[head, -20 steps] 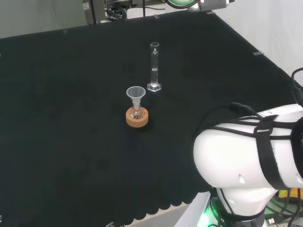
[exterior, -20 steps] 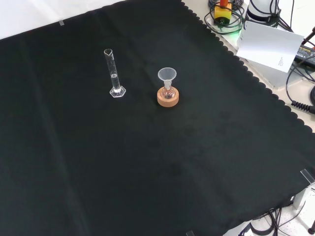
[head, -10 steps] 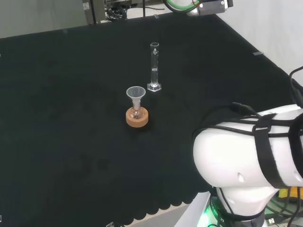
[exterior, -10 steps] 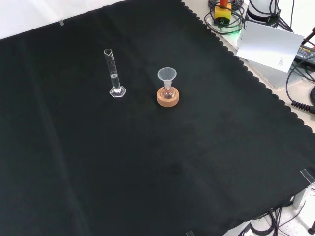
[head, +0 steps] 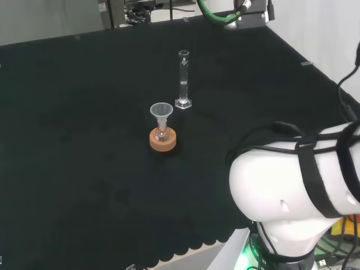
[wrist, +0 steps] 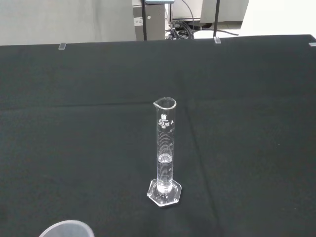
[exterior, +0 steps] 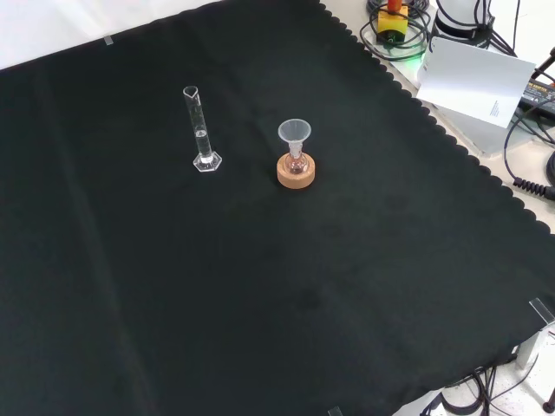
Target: Pick up the graduated cylinder.
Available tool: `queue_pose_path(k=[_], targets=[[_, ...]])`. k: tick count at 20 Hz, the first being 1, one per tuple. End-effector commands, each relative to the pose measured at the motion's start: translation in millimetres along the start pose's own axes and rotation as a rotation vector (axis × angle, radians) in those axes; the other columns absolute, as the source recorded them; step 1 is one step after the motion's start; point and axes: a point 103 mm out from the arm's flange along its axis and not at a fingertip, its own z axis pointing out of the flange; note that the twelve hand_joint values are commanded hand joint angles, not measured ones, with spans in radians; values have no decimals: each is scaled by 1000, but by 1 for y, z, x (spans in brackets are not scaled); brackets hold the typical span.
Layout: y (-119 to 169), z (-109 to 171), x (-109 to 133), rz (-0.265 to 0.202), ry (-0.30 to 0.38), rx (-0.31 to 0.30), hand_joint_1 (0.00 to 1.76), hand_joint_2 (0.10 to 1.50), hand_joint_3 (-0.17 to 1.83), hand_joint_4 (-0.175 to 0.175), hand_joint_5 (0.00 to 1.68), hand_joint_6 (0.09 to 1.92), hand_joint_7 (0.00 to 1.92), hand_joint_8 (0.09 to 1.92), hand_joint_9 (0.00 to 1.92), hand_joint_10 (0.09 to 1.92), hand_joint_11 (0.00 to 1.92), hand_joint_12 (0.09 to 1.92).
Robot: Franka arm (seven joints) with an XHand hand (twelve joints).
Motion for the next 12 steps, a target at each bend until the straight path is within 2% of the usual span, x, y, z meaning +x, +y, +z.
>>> queue_pose_path(k=[1, 5, 9, 12], targets=[[74, 55, -36, -44, 85, -78, 108, 1189, 298, -18, 261, 87, 55, 498, 203, 645, 30, 1375], [99, 81, -45, -42, 131, -76, 176, 1171, 282, -30, 292, 87, 96, 528, 193, 645, 24, 1377], [115, 105, -45, -20, 185, -29, 210, 1158, 270, -35, 309, 87, 100, 544, 186, 651, 13, 1382], [124, 120, -47, -33, 208, -8, 229, 1146, 262, -36, 318, 87, 99, 553, 184, 656, 9, 1385]])
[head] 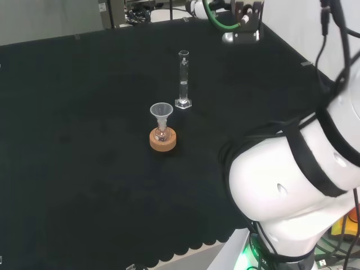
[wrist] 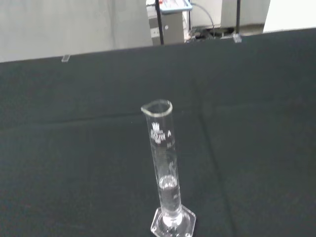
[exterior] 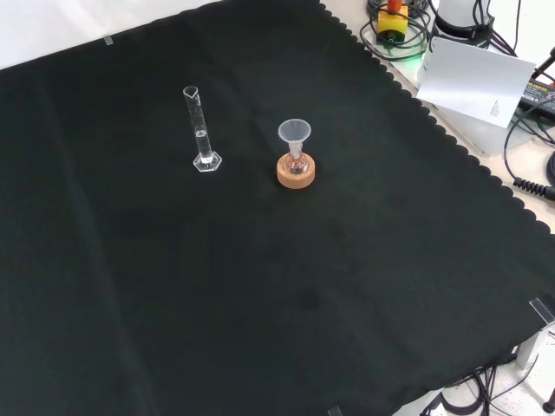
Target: Pick up the graduated cylinder.
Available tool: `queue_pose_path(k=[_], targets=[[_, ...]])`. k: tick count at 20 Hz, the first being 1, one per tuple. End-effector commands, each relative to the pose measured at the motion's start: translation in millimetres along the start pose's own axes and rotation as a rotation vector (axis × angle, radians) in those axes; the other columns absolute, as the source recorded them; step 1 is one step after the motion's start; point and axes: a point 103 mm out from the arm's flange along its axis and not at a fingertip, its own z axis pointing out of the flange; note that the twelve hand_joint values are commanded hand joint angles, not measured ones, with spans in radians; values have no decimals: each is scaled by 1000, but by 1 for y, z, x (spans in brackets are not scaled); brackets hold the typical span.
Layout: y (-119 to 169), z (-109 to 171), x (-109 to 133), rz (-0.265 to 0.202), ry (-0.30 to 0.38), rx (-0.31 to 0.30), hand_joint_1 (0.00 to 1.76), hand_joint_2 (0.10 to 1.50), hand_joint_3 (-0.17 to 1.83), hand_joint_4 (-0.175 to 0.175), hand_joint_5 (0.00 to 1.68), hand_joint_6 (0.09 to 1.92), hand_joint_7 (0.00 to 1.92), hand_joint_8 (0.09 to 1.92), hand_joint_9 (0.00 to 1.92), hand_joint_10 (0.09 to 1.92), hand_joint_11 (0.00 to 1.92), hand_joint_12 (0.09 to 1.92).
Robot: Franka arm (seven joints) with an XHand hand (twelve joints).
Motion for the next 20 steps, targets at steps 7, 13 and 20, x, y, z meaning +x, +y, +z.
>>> queue_pose_path(k=[7, 13, 20], targets=[[40, 63, -38, 5, 199, 47, 360, 1068, 227, -35, 328, 87, 105, 580, 217, 677, 20, 1395], [38, 87, -45, -21, 235, 23, 413, 1035, 219, -34, 343, 87, 136, 604, 266, 688, 52, 1402], [36, 111, -45, -34, 325, -2, 517, 988, 229, -39, 412, 87, 239, 649, 407, 665, 172, 1381]])
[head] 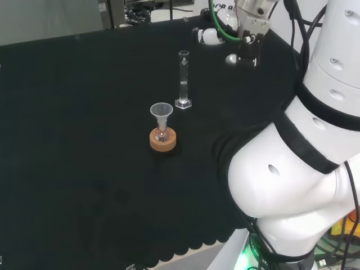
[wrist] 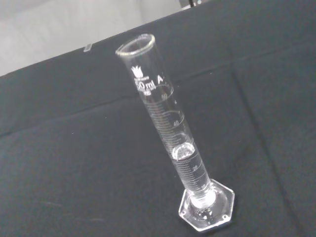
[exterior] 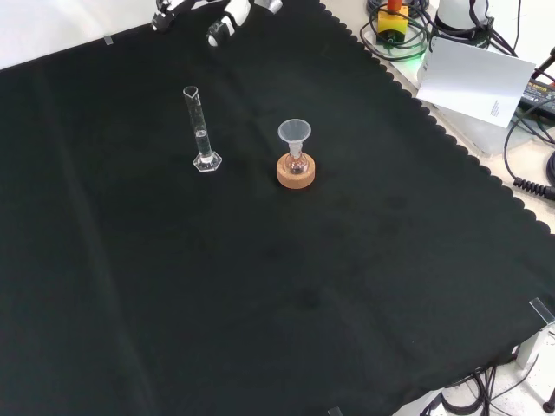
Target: Pick up the graduated cylinder.
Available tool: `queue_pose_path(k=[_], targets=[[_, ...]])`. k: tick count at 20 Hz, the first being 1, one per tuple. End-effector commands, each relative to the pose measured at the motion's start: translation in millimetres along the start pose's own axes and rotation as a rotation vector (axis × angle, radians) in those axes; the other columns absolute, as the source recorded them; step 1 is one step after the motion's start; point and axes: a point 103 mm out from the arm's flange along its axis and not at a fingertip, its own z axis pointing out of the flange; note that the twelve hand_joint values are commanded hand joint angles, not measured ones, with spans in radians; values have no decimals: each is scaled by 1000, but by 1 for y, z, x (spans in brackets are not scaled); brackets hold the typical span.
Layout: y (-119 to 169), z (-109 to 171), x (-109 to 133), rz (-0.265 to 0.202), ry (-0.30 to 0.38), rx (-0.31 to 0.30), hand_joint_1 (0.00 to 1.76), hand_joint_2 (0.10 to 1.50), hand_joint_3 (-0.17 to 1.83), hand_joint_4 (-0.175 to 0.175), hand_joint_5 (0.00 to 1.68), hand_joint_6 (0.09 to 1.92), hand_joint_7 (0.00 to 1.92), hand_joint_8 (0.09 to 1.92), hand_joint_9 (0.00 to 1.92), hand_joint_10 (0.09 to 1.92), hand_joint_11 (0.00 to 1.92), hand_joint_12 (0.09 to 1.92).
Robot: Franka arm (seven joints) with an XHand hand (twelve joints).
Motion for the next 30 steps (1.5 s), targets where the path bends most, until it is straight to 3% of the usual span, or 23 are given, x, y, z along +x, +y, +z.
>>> queue_pose_path(k=[1, 8, 17, 23, 30], targets=[[-2, 23, -12, -4, 96, -26, 528, 982, 231, -41, 436, 87, 257, 655, 426, 660, 185, 1379], [-2, 44, -12, -79, 158, -8, 616, 940, 243, -44, 494, 87, 309, 667, 492, 638, 249, 1365], [1, 66, -14, -67, 159, 13, 660, 920, 261, -42, 458, 87, 286, 655, 499, 616, 272, 1352], [1, 76, -18, -81, 233, -20, 809, 832, 340, -44, 507, 87, 378, 654, 623, 560, 309, 1336], [6, 92, -24, -127, 318, -18, 883, 718, 518, -47, 487, 87, 363, 640, 577, 545, 311, 1331]])
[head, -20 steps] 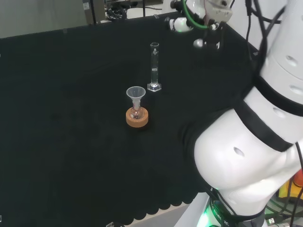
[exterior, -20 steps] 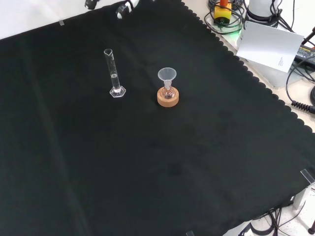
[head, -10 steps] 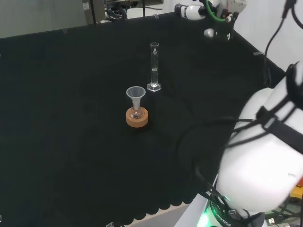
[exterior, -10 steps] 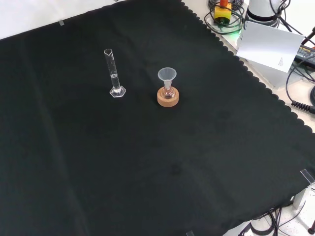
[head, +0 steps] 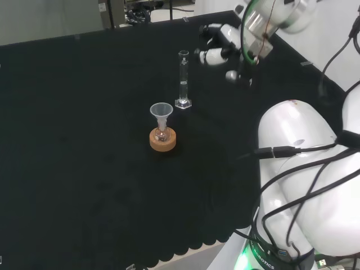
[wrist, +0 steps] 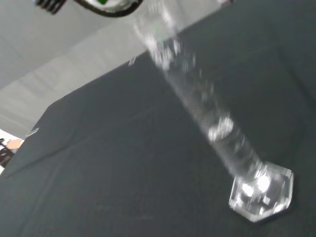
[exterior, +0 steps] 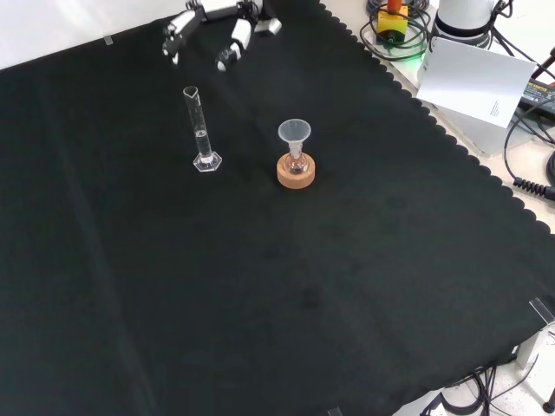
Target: Pick up the graduated cylinder.
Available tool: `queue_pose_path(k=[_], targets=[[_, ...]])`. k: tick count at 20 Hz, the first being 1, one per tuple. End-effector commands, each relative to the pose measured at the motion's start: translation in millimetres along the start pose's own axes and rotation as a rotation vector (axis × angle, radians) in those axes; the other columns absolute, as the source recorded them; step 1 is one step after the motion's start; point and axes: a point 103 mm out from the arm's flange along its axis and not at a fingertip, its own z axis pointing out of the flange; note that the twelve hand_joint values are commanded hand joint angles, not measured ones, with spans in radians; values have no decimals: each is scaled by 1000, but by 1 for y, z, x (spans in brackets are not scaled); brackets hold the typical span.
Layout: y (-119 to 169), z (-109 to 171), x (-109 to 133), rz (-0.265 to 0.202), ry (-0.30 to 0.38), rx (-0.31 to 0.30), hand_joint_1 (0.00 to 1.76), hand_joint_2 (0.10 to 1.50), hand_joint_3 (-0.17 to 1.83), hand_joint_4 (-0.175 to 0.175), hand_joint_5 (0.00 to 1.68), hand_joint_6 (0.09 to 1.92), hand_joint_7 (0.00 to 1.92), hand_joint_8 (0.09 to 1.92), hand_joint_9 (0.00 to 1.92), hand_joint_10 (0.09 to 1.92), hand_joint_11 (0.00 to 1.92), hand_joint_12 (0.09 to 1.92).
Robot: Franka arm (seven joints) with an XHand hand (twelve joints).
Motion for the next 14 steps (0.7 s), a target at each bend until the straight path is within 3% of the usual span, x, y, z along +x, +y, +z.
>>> queue_pose_path(k=[1, 5, 14], targets=[[3, 38, -18, -63, 90, 8, 883, 707, 536, -49, 476, 87, 355, 640, 569, 550, 308, 1332], [9, 48, -21, -103, 120, 34, 883, 675, 562, -47, 446, 87, 305, 631, 525, 554, 281, 1334], [22, 75, -26, -126, 186, 30, 888, 647, 579, -42, 428, 87, 260, 629, 463, 568, 222, 1339]])
